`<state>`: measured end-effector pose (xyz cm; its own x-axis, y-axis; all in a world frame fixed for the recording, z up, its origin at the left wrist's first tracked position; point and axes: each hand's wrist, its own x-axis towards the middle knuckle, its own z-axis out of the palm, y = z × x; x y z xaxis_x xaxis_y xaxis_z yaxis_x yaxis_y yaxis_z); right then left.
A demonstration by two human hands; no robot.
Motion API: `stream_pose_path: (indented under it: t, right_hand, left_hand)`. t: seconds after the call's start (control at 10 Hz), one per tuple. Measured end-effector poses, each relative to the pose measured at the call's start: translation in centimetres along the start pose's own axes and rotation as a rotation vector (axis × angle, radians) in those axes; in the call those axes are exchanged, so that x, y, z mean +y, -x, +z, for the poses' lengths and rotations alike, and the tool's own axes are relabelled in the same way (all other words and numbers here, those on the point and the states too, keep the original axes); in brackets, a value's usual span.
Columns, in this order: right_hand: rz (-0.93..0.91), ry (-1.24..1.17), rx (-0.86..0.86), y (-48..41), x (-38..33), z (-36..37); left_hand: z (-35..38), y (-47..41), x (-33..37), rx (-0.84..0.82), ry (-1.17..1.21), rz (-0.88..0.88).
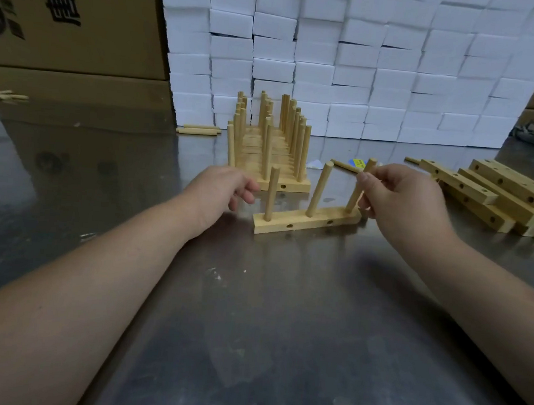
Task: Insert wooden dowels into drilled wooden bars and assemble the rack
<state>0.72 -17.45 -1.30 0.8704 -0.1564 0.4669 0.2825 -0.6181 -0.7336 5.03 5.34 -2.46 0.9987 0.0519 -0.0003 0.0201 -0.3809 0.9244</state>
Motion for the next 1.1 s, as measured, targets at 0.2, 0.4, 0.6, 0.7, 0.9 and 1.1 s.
stream_pose_path:
  t: [0.2, 0.4, 0.6, 0.7, 0.9, 1.1]
  right_hand:
    - [0.011, 0.005, 0.007, 0.2, -0.2, -0.1]
    - [0.032, -0.052, -0.066, 0.1, 0.4, 0.3]
    - [0.018, -0.034, -0.173, 0.4, 0.3, 0.7]
    - [0.004, -0.014, -0.206, 0.5, 0.4, 0.9]
    - [-0.012, -0.010, -0.238, 0.7, 0.6, 1.4]
    - [0.015, 0.024, -0.196, 1.3, -0.1, 1.1]
  left_hand:
    - [-0.4, 1.0, -0.6, -0.211, -0.549, 0.256]
    - [-0.7, 0.4, -1.1, 0.023, -0.632, 0.182]
    - [-0.9, -0.6, -1.5, 0.213, -0.691, 0.094]
    - [-0.9, -1.1, -1.7, 0.268, -0.714, 0.066]
    - [-0.7, -1.7, -1.8, 0.316, -0.775, 0.022]
    - [-0.6, -0.8, -1.2, 0.323, -0.659, -0.045]
